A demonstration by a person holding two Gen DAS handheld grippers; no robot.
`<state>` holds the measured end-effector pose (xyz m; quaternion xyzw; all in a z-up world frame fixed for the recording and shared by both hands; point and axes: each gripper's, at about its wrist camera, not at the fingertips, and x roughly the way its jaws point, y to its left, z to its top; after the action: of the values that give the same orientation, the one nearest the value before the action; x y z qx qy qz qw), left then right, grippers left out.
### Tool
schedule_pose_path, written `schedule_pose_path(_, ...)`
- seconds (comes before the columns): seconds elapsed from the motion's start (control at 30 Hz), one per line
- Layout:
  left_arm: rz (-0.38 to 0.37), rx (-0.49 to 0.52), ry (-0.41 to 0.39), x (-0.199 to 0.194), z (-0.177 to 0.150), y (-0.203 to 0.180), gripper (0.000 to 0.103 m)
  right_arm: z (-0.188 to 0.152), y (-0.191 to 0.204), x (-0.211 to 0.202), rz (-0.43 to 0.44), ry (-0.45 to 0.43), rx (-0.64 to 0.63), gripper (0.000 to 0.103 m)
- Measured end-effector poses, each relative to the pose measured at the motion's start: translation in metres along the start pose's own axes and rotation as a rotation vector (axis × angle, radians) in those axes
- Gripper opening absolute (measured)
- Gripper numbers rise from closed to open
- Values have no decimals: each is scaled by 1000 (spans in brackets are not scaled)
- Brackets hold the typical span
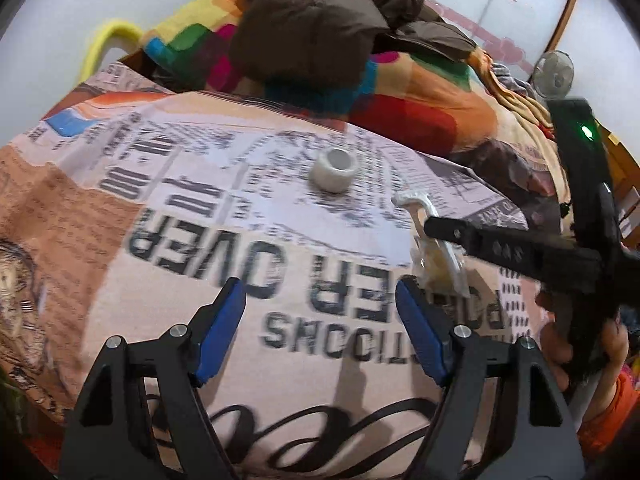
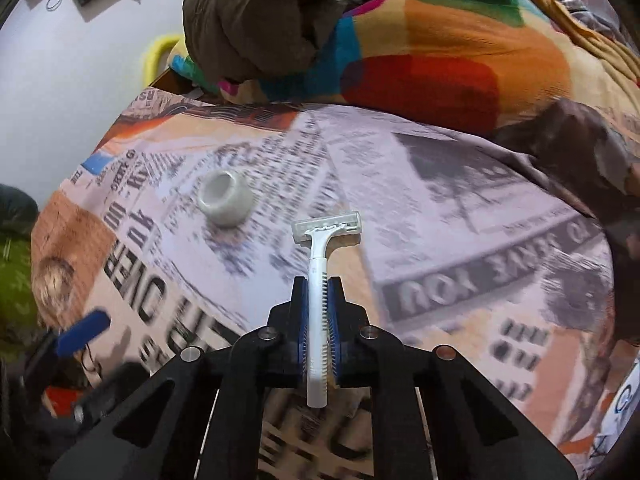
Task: Collect trash
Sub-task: 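Grasp the white razor by its handle with the right gripper, then grasp the clear plastic wrapper with left gripper while right gripper holds razor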
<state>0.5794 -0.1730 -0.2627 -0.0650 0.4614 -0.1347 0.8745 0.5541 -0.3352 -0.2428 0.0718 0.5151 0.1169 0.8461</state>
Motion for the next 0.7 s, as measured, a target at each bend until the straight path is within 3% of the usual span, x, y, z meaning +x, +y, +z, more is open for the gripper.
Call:
schedule_pose_path(0.27,-37,43,38,18,-1,-39,77,-19,-37,-35,54,-52,19,9)
schedule_pose_path(0.7,-75,172,91,52,-2,-108,74,-49,-79,-62,8,-89,52,9)
